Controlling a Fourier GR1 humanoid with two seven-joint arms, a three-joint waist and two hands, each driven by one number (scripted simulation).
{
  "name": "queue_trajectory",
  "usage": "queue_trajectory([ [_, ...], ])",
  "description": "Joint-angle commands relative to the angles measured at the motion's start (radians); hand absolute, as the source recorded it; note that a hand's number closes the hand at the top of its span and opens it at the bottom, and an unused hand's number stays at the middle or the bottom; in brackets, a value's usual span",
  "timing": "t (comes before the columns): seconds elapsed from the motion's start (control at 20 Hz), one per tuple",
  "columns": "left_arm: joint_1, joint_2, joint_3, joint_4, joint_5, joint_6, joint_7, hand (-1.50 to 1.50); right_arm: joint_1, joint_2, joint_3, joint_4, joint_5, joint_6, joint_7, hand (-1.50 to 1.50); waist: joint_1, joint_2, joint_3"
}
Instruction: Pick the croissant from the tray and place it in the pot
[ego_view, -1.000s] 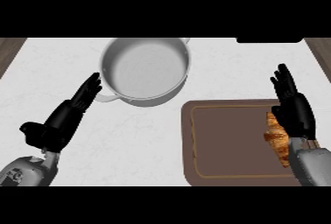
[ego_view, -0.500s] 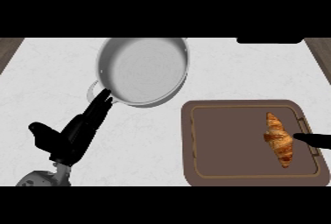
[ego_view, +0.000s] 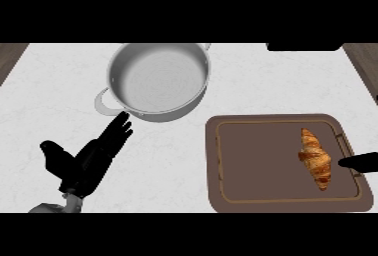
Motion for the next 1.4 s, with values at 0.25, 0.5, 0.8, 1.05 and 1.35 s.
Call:
queue_trajectory([
  [0.25, 0.015, -0.028, -0.009, -0.012, -0.020, -0.007, 0.007, 0.00, -0.077, -0.091, -0.036, -0.406, -0.186, 0.325, 0.563, -1.50, 0.002, 0.000, 0.001],
  [0.5, 0.023, -0.007, 0.019, -0.022, 0.008, -0.057, 0.027, 0.00, -0.172, -0.078, -0.051, -0.477, -0.256, 0.371, 0.821, -1.50, 0.009, 0.001, 0.001],
  [0.8, 0.034, -0.022, 0.029, 0.003, -0.025, -0.065, 0.002, 0.00, -0.226, 0.051, 0.024, -0.404, -0.188, 0.292, 0.834, -1.50, 0.021, 0.006, 0.002],
  [1.05, -0.014, -0.079, 0.017, 0.036, -0.063, -0.031, 0.023, 0.00, -0.219, 0.113, 0.060, -0.412, -0.138, 0.295, 0.841, -1.50, 0.010, 0.004, 0.002],
  [1.35, -0.001, -0.092, 0.006, -0.003, -0.086, -0.014, 0.051, 0.00, -0.220, 0.152, 0.102, -0.240, -0.044, 0.316, 0.756, -1.50, 0.017, 0.006, 0.003],
])
